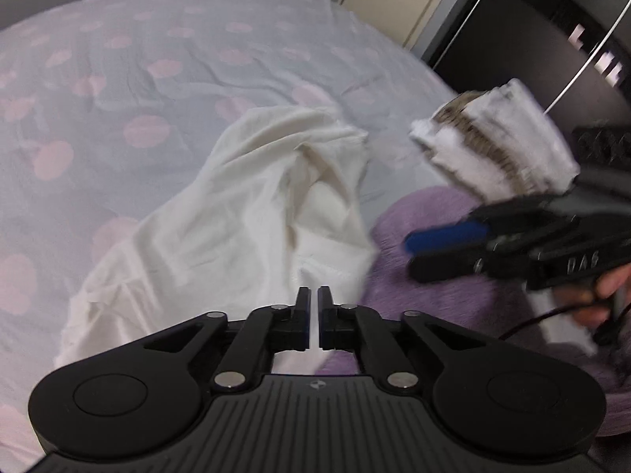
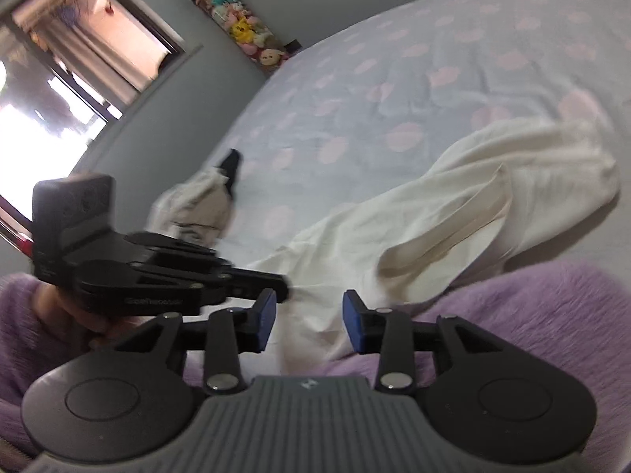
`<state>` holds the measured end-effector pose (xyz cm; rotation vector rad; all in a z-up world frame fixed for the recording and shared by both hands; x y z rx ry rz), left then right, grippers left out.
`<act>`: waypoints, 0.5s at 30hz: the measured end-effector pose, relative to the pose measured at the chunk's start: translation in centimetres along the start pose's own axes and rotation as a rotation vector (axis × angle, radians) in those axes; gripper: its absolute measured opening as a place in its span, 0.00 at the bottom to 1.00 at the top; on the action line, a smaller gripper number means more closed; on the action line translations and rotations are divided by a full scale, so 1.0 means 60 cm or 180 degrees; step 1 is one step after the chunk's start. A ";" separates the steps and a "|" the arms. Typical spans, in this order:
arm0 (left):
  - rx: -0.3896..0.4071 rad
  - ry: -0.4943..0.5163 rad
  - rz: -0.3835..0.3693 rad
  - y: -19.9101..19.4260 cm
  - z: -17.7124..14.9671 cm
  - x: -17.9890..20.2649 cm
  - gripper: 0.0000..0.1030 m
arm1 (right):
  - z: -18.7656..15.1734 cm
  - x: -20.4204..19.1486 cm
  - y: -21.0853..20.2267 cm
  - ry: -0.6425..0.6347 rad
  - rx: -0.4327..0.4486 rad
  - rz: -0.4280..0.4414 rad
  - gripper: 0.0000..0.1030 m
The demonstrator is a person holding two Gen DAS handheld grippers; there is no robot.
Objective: Fold clothes
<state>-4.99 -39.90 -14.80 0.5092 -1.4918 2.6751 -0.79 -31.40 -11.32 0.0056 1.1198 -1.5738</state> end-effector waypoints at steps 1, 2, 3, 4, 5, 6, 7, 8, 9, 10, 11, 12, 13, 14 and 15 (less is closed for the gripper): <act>-0.0020 -0.0017 0.0039 0.007 -0.004 -0.004 0.17 | 0.001 0.005 0.000 -0.0025 0.0000 -0.0084 0.40; -0.0027 -0.0057 0.0032 0.015 -0.008 -0.008 0.36 | 0.002 0.012 -0.001 -0.0017 0.0001 -0.0135 0.40; -0.0031 -0.0102 0.0028 0.023 -0.011 -0.012 0.48 | 0.002 0.019 -0.002 -0.0009 0.0003 -0.0185 0.40; -0.0031 -0.0171 0.0033 0.031 -0.013 -0.017 0.48 | 0.003 0.027 -0.004 0.0007 0.0007 -0.0229 0.40; -0.0061 -0.0220 0.0011 0.040 -0.016 -0.020 0.48 | 0.004 0.036 -0.007 0.0031 0.0014 -0.0265 0.40; -0.0100 -0.0255 -0.0015 0.051 -0.018 -0.022 0.48 | 0.007 0.045 -0.010 0.0039 0.0023 -0.0308 0.40; -0.0150 -0.0295 -0.0003 0.063 -0.020 -0.024 0.48 | 0.011 0.056 -0.014 0.0029 0.0036 -0.0360 0.40; -0.0199 -0.0330 0.0009 0.075 -0.022 -0.026 0.48 | 0.016 0.066 -0.018 0.0008 0.0051 -0.0417 0.40; -0.0245 -0.0350 0.0016 0.085 -0.023 -0.028 0.44 | 0.023 0.078 -0.023 -0.0026 0.0068 -0.0480 0.40; -0.0291 -0.0370 0.0024 0.096 -0.025 -0.030 0.39 | 0.030 0.090 -0.028 -0.0061 0.0084 -0.0549 0.40; -0.0337 -0.0390 0.0031 0.106 -0.027 -0.031 0.26 | 0.040 0.103 -0.033 -0.0103 0.0098 -0.0618 0.40; -0.0371 -0.0409 0.0044 0.114 -0.028 -0.034 0.14 | 0.050 0.115 -0.038 -0.0155 0.0107 -0.0682 0.40; -0.0351 -0.0423 0.0082 0.107 -0.025 -0.041 0.08 | 0.061 0.127 -0.041 -0.0208 0.0110 -0.0749 0.40; -0.0332 -0.0438 0.0120 0.100 -0.021 -0.049 0.02 | 0.072 0.140 -0.043 -0.0268 0.0107 -0.0821 0.40; -0.0312 -0.0452 0.0158 0.093 -0.018 -0.057 0.01 | 0.084 0.151 -0.044 -0.0353 0.0101 -0.0876 0.40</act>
Point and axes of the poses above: each gripper's, at about its wrist camera, not at the fingertips, and y roughly the way its jaws point, x to its right, z to its top, the point moved 8 cm from there along y, roughly the way its jaws point
